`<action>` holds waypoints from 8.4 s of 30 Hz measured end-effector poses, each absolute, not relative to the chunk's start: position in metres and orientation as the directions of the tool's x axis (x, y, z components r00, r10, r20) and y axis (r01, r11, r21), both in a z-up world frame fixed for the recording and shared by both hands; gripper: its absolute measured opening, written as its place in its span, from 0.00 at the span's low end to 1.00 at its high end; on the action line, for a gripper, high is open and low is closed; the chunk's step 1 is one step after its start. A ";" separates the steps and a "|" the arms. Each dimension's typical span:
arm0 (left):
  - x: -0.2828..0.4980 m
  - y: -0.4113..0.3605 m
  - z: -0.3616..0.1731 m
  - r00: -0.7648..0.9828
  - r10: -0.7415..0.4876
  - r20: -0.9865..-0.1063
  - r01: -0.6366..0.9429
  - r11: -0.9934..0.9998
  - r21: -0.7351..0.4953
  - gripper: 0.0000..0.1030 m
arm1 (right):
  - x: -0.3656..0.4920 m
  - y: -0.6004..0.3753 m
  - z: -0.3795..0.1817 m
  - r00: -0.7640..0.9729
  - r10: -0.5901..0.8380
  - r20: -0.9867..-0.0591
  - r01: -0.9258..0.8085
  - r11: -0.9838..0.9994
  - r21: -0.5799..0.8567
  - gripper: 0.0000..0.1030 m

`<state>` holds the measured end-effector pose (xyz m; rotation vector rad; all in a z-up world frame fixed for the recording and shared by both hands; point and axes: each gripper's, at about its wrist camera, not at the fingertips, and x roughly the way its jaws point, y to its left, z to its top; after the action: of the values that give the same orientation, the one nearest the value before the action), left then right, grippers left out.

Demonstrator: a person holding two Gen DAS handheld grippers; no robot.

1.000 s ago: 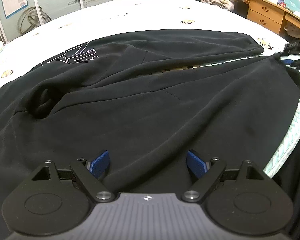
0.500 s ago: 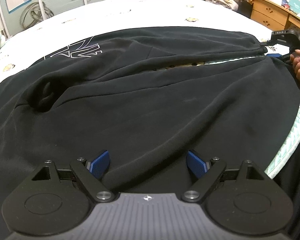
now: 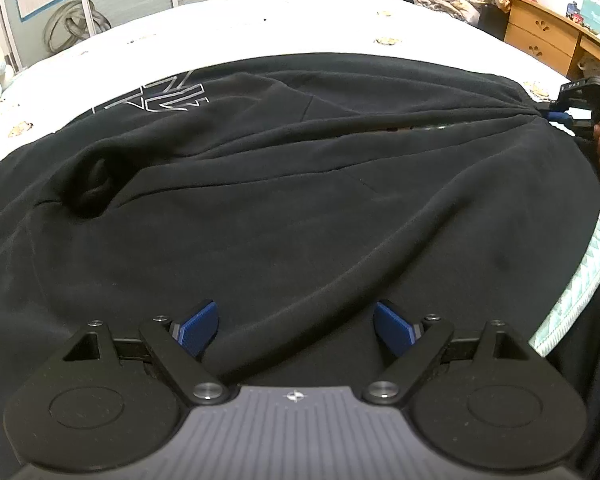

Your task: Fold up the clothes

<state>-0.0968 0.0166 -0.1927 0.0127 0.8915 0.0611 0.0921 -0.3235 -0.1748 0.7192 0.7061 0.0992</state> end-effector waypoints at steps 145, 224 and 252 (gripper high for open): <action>-0.325 0.276 -0.144 0.684 0.238 -0.689 -0.699 0.482 -0.528 0.91 | -0.142 -0.256 -0.140 0.769 0.478 -0.425 0.045 0.622 0.782 0.60; -0.244 0.341 -0.081 0.849 0.225 -0.479 -0.527 0.422 -0.737 0.09 | -0.030 -0.291 -0.098 0.842 0.452 -0.294 0.043 0.486 0.873 0.02; 0.008 0.452 -0.116 0.750 0.228 -0.620 -0.647 0.446 -0.619 0.12 | 0.225 -0.193 -0.143 0.713 0.456 -0.533 0.281 0.511 0.812 0.02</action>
<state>0.0084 0.4521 -0.1158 -0.9663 0.4922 0.5693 0.2254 -0.1935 -0.1431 1.0601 0.8089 0.1206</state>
